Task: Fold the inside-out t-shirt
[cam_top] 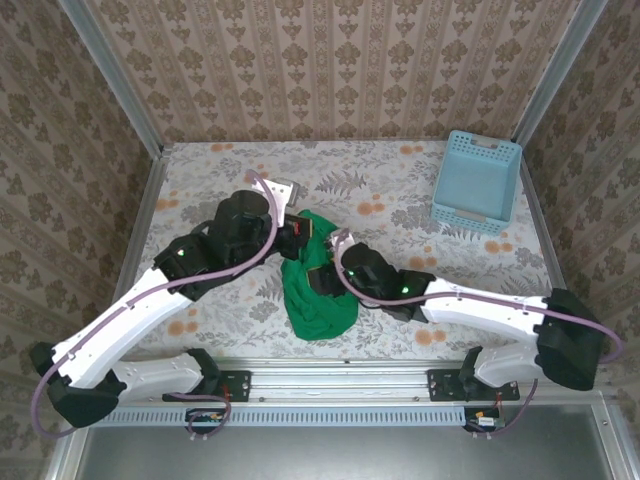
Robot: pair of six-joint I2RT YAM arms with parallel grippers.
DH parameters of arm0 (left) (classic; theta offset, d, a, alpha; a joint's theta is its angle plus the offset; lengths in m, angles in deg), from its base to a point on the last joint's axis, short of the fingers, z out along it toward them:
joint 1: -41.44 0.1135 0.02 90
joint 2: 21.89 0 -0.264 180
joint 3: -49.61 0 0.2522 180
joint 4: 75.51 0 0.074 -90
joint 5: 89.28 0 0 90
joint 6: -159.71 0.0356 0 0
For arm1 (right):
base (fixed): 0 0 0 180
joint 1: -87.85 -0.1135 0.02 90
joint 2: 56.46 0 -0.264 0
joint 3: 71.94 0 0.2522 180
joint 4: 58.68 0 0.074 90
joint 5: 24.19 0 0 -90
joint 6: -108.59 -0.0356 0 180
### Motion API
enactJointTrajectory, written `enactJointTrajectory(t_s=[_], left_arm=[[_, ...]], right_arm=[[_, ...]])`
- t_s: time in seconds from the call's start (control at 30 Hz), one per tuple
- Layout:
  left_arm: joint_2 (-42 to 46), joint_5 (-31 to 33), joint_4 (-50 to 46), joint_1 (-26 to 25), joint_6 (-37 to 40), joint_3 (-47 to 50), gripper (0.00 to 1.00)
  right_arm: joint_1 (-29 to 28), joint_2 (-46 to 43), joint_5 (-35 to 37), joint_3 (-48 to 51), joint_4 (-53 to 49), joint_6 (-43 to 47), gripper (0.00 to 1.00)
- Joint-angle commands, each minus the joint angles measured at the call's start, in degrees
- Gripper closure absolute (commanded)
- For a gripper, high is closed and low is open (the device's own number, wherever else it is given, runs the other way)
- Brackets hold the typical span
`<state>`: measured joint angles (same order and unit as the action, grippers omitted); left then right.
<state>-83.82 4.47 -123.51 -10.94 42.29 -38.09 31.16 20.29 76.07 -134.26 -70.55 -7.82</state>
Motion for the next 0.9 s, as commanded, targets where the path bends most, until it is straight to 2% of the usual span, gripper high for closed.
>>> enactJointTrajectory(t_s=[0.0,0.07,0.17,0.23,0.3,0.43,0.6,0.7,0.77,0.87], left_arm=[[0.9,3.3,-3.4,2.3,-0.1,-6.5,1.0],[0.8,5.4,-6.8,5.0,1.1,-10.8,1.0],[1.7,9.4,-10.3,9.1,3.3,-16.0,1.0],[2.6,12.9,-11.0,11.4,4.5,-17.0,1.0],[2.6,13.7,-12.1,14.0,4.3,-17.0,1.0],[-1.2,6.1,-12.7,16.8,3.2,-15.2,1.0],[-11.7,-1.4,-17.4,17.3,3.1,-15.2,1.0],[-14.1,-4.4,-17.3,17.2,3.2,-14.1,1.0],[-14.5,-6.0,-16.1,17.2,3.6,-13.0,1.0],[-17.8,-6.2,-17.1,17.5,4.7,-13.2,1.0]], right_arm=[[-0.2,0.1,3.4,-5.1,-2.3,2.6,0.68],[-0.1,-2.7,3.7,-6.1,-4.2,5.4,0.89],[0.7,-7.8,1.1,-6.3,-7.8,9.5,1.0],[2.3,-11.7,-3.8,-3.8,-7.6,10.1,1.0],[3.6,-15.9,-9.2,0.6,-3.8,8.9,1.0],[5.0,-20.9,-15.3,7.7,4.1,5.0,1.0],[7.6,-21.8,-12.6,10.3,6.5,0.2,1.0],[13.6,-21.8,-15.2,12.1,7.2,-4.0,1.0],[16.1,-19.9,-14.6,12.3,4.5,-5.5,1.0],[16.3,-15.9,-12.1,11.9,0.4,-5.4,1.0]])
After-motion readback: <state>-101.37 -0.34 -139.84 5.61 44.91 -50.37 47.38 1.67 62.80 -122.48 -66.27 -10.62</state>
